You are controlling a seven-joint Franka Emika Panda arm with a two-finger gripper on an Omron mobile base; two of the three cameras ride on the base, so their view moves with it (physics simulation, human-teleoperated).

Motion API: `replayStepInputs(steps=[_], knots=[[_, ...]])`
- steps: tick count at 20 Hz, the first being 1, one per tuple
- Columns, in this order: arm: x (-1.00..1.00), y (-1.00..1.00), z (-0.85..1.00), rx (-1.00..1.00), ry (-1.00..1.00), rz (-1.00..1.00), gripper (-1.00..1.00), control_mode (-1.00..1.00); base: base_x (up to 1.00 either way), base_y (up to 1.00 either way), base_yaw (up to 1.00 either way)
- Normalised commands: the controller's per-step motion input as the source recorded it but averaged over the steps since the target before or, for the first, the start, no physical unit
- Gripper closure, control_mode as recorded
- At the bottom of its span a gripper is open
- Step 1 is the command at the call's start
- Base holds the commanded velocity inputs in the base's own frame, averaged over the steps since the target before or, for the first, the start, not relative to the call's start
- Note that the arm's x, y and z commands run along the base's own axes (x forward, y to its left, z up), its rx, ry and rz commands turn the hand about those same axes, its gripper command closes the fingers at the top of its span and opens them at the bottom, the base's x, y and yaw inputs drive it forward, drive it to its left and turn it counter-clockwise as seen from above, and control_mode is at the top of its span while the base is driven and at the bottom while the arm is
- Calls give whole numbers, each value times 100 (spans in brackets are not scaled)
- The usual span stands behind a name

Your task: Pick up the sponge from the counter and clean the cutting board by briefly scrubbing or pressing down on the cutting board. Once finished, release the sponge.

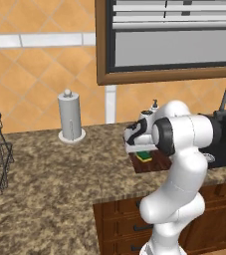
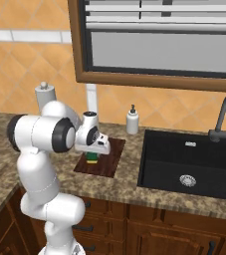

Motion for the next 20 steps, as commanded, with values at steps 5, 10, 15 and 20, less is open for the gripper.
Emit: replayStepInputs(steps=[5,10,15,20], knots=[[46,0,16,0,-2,0,100,-100,0,0,0],[24,0,-17,0,0,0,100,-100,0,0,0],[9,0,-44,0,-1,0,100,-100,0,0,0],[38,-1,11,1,-1,0,100,-100,0,0,0]])
